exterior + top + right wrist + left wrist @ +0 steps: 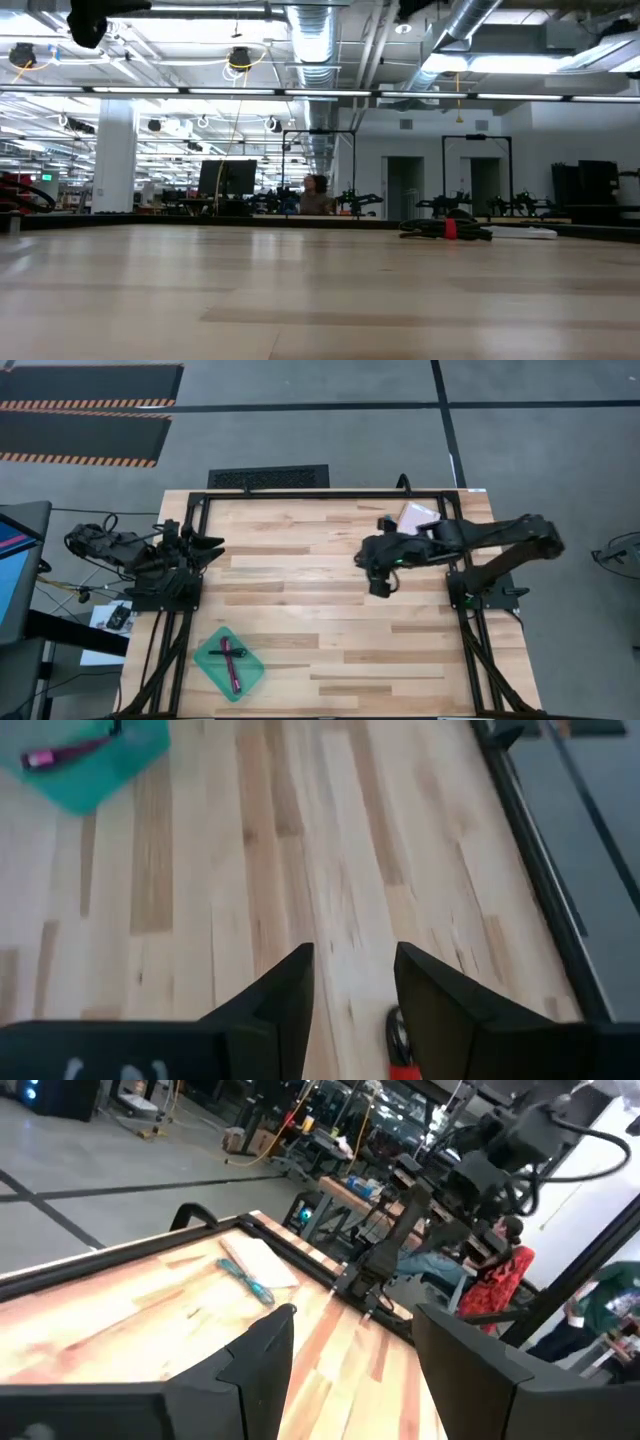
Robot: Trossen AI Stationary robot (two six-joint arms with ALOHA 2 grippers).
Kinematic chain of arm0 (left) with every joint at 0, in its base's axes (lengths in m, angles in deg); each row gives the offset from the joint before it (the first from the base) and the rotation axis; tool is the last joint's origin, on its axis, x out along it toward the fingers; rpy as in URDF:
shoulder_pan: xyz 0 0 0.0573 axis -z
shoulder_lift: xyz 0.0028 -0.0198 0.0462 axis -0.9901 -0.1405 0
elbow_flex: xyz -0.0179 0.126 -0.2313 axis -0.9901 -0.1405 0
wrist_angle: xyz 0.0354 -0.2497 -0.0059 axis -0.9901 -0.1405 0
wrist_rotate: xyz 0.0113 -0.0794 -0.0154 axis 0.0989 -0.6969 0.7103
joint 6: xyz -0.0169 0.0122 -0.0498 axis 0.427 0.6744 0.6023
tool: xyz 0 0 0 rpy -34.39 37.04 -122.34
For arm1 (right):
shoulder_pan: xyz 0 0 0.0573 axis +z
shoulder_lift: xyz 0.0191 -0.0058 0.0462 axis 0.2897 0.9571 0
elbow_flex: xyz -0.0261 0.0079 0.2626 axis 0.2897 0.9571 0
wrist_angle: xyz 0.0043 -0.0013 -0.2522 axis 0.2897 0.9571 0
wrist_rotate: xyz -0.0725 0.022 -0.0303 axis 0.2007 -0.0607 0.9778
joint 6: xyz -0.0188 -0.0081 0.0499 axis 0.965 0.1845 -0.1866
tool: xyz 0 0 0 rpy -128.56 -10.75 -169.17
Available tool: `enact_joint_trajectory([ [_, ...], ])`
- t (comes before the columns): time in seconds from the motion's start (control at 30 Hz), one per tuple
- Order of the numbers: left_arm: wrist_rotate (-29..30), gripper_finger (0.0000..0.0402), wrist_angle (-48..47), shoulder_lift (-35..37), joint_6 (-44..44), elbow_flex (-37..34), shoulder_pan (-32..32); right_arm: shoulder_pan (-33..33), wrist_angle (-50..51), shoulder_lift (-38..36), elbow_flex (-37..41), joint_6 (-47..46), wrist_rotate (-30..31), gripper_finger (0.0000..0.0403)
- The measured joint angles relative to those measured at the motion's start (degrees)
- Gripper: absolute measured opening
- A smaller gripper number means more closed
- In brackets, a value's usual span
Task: Pick and place USB-C Cables
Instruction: Put the black USB cable into the green bin
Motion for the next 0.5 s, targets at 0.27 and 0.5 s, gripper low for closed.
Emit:
enact_joint_trajectory([
  [0.27,-0.11,0.0194,-1.49,0.00,1.08,0.00,0.00,-4.34,-20.32,-14.36,26.48,-4.25,-0.07,0.0166],
  [0.5,0.87,0.0194,-3.17,0.00,1.29,0.00,0.00,-7.78,-24.46,-18.28,39.53,-13.08,-0.57,0.0180],
])
